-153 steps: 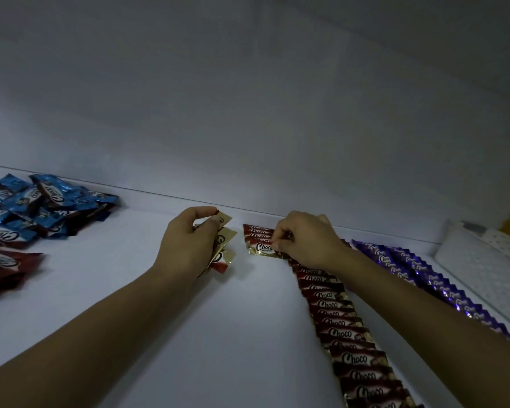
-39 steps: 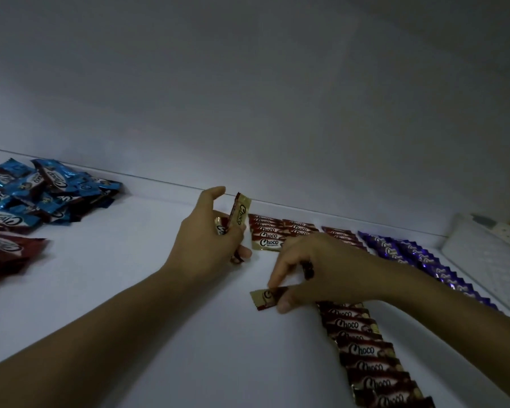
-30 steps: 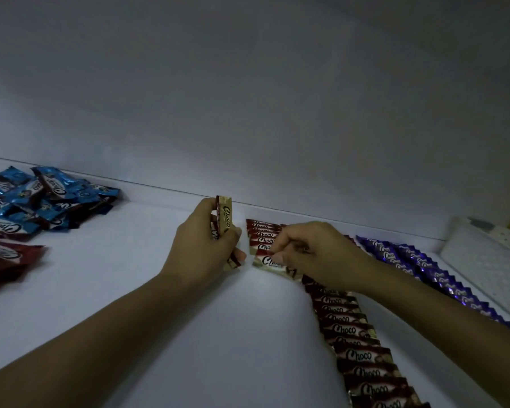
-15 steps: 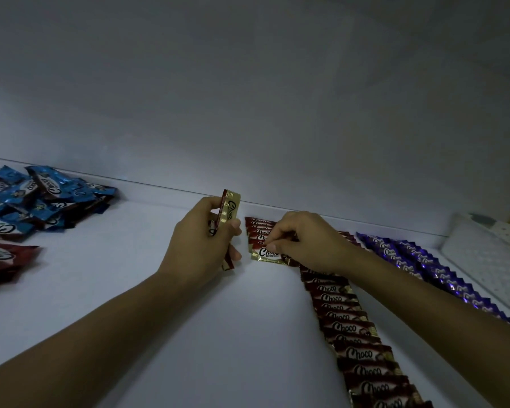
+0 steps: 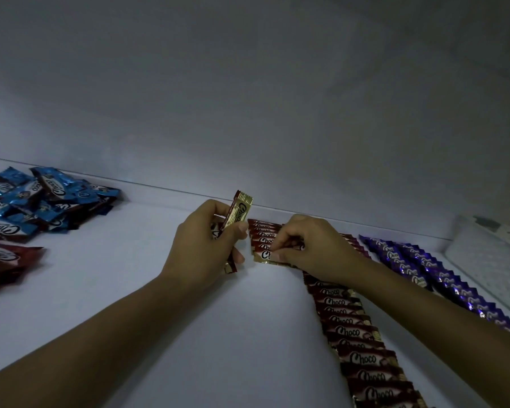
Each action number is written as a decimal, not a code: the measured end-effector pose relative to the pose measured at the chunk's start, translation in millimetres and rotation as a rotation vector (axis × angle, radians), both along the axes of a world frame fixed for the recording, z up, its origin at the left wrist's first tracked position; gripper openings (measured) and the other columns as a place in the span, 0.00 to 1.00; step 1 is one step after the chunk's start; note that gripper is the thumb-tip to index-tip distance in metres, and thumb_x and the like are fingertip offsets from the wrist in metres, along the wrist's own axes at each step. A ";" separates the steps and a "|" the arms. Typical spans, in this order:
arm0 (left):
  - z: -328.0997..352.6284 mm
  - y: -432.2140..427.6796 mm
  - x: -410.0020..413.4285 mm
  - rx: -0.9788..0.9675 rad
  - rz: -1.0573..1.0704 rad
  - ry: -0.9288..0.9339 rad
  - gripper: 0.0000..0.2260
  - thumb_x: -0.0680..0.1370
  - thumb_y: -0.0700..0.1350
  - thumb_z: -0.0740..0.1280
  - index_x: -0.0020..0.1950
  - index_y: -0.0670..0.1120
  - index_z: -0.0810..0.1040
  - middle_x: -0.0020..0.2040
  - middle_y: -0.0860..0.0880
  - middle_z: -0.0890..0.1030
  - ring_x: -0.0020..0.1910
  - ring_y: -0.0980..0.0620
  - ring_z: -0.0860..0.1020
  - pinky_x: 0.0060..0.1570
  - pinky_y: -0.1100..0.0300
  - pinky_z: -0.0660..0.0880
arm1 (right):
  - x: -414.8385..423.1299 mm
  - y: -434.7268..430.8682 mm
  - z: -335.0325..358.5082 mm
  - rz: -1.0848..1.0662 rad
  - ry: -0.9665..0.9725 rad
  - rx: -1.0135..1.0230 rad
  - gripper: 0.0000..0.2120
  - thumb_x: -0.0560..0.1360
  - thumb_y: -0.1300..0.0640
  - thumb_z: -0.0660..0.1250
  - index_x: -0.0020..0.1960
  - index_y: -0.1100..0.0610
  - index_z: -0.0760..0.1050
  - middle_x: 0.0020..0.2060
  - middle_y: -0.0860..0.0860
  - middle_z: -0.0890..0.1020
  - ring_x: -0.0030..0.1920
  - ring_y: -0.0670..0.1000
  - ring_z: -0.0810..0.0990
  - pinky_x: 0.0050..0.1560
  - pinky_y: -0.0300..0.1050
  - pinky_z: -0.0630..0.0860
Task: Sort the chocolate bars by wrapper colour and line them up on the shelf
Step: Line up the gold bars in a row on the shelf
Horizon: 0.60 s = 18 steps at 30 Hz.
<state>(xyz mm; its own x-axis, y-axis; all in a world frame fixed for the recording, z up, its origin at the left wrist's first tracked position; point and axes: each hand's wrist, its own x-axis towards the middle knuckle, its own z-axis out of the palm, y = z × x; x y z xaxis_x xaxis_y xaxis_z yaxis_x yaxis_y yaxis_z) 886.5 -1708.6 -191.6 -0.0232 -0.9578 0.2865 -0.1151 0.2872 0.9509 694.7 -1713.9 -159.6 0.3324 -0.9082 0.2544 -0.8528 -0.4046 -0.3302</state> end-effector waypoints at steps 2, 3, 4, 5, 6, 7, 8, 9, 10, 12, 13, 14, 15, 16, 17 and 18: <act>0.1 0.1 0.3 0.005 -0.003 0.000 0.05 0.78 0.47 0.65 0.52 0.47 0.73 0.42 0.52 0.81 0.25 0.58 0.78 0.24 0.70 0.72 | -0.5 1.0 -1.9 0.000 0.012 -0.004 0.05 0.69 0.53 0.74 0.44 0.49 0.83 0.41 0.42 0.78 0.43 0.41 0.76 0.48 0.39 0.73; 0.2 0.2 0.1 0.005 -0.004 0.004 0.05 0.78 0.47 0.65 0.52 0.47 0.74 0.41 0.52 0.81 0.25 0.58 0.78 0.24 0.69 0.72 | -0.8 1.2 -2.7 -0.005 0.018 -0.010 0.06 0.69 0.52 0.74 0.45 0.49 0.83 0.41 0.42 0.78 0.43 0.41 0.76 0.48 0.40 0.72; 0.4 0.5 0.0 0.005 -0.006 0.006 0.05 0.78 0.47 0.65 0.52 0.47 0.74 0.41 0.53 0.81 0.25 0.58 0.78 0.24 0.69 0.72 | -0.7 1.4 -3.2 -0.016 0.027 -0.015 0.07 0.69 0.51 0.74 0.46 0.49 0.82 0.41 0.42 0.78 0.44 0.41 0.76 0.49 0.41 0.72; 0.5 0.7 -0.2 0.005 -0.007 0.005 0.05 0.78 0.47 0.65 0.52 0.47 0.74 0.41 0.52 0.81 0.25 0.58 0.78 0.24 0.69 0.72 | -0.6 1.5 -3.3 -0.029 0.039 -0.015 0.08 0.69 0.50 0.74 0.47 0.49 0.82 0.42 0.41 0.77 0.44 0.42 0.76 0.51 0.43 0.72; 0.7 0.9 -0.5 0.005 -0.007 0.003 0.06 0.78 0.47 0.65 0.52 0.47 0.74 0.41 0.52 0.81 0.25 0.58 0.78 0.24 0.69 0.72 | -0.5 1.6 -3.2 -0.038 0.047 -0.010 0.09 0.69 0.50 0.74 0.48 0.50 0.82 0.42 0.41 0.77 0.44 0.42 0.76 0.52 0.45 0.72; 0.6 0.8 -0.6 0.005 -0.007 0.002 0.06 0.78 0.47 0.65 0.53 0.47 0.74 0.42 0.52 0.81 0.25 0.58 0.78 0.24 0.69 0.72 | -0.2 1.8 -3.1 -0.040 0.048 -0.003 0.08 0.69 0.50 0.74 0.47 0.50 0.82 0.41 0.41 0.77 0.44 0.42 0.76 0.53 0.46 0.72; 0.8 1.0 -0.7 0.005 -0.006 0.004 0.06 0.78 0.47 0.65 0.53 0.47 0.74 0.42 0.52 0.81 0.25 0.58 0.78 0.24 0.69 0.72 | 0.4 2.2 -2.8 -0.035 0.042 0.000 0.08 0.69 0.50 0.74 0.47 0.50 0.82 0.41 0.41 0.77 0.43 0.42 0.76 0.53 0.46 0.73; 0.8 0.9 -0.8 0.004 -0.007 0.007 0.07 0.78 0.47 0.65 0.53 0.47 0.74 0.42 0.52 0.81 0.25 0.58 0.78 0.24 0.69 0.72 | 1.2 2.7 -2.5 -0.027 0.033 -0.002 0.08 0.69 0.51 0.74 0.47 0.51 0.82 0.41 0.41 0.77 0.43 0.42 0.76 0.53 0.46 0.73; 1.0 0.9 -0.7 0.002 -0.007 0.012 0.07 0.78 0.47 0.65 0.54 0.47 0.73 0.42 0.52 0.81 0.25 0.58 0.78 0.24 0.69 0.72 | 2.1 2.8 -1.9 -0.019 0.027 -0.008 0.07 0.69 0.52 0.74 0.47 0.51 0.82 0.41 0.41 0.77 0.43 0.42 0.76 0.53 0.46 0.73; 0.8 0.4 -0.4 0.000 -0.006 0.010 0.08 0.78 0.47 0.65 0.56 0.48 0.72 0.43 0.52 0.81 0.26 0.57 0.78 0.24 0.68 0.72 | 3.8 2.7 -1.3 -0.017 0.032 -0.015 0.07 0.69 0.52 0.74 0.47 0.50 0.82 0.41 0.42 0.77 0.44 0.42 0.76 0.56 0.49 0.73; 0.4 -0.1 -0.3 -0.001 -0.005 0.009 0.08 0.79 0.47 0.64 0.56 0.49 0.72 0.44 0.52 0.81 0.26 0.58 0.79 0.24 0.69 0.72 | 4.3 2.9 -1.4 -0.020 0.038 -0.015 0.06 0.70 0.52 0.74 0.47 0.50 0.82 0.41 0.42 0.77 0.45 0.42 0.76 0.57 0.51 0.72; -0.3 -0.6 -0.1 0.001 -0.007 0.007 0.07 0.79 0.47 0.64 0.57 0.49 0.72 0.44 0.52 0.81 0.27 0.58 0.79 0.25 0.69 0.72 | 4.6 3.1 -1.7 -0.025 0.046 -0.015 0.06 0.70 0.52 0.73 0.47 0.50 0.82 0.41 0.42 0.77 0.45 0.43 0.76 0.58 0.53 0.72; -1.0 -1.1 -0.1 0.003 -0.011 0.005 0.06 0.79 0.46 0.64 0.56 0.50 0.72 0.43 0.52 0.81 0.27 0.58 0.79 0.24 0.69 0.72 | 4.7 3.5 -2.1 -0.033 0.052 -0.015 0.06 0.70 0.52 0.73 0.47 0.50 0.82 0.41 0.43 0.78 0.45 0.43 0.76 0.58 0.53 0.72; -1.5 -1.1 -0.1 0.002 -0.017 0.004 0.05 0.79 0.45 0.64 0.54 0.50 0.72 0.41 0.51 0.82 0.26 0.58 0.79 0.24 0.69 0.71 | 4.9 4.1 -2.3 -0.042 0.046 -0.020 0.07 0.70 0.52 0.73 0.48 0.51 0.82 0.42 0.44 0.78 0.45 0.45 0.76 0.57 0.52 0.72; -2.5 -1.7 0.2 -0.005 -0.023 0.002 0.03 0.79 0.43 0.64 0.52 0.49 0.73 0.39 0.50 0.82 0.24 0.58 0.77 0.23 0.68 0.71 | 6.1 5.0 -1.7 -0.048 0.002 -0.017 0.08 0.71 0.52 0.73 0.50 0.51 0.81 0.42 0.46 0.79 0.45 0.46 0.77 0.54 0.51 0.74; -2.7 -1.9 0.4 -0.014 -0.034 -0.001 0.01 0.79 0.43 0.65 0.49 0.48 0.74 0.36 0.50 0.82 0.22 0.57 0.76 0.21 0.67 0.69 | 8.6 6.9 0.3 -0.049 -0.098 0.005 0.09 0.72 0.52 0.72 0.52 0.51 0.80 0.41 0.48 0.80 0.43 0.48 0.78 0.51 0.48 0.76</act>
<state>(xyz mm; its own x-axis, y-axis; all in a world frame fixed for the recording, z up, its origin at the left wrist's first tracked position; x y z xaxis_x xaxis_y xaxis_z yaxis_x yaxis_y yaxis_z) 886.8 -1710.4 -194.2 -0.0558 -0.9523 0.3001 -0.1061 0.3046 0.9466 703.3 -1707.0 -159.3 0.2614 -0.9242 0.2786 -0.8349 -0.3613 -0.4153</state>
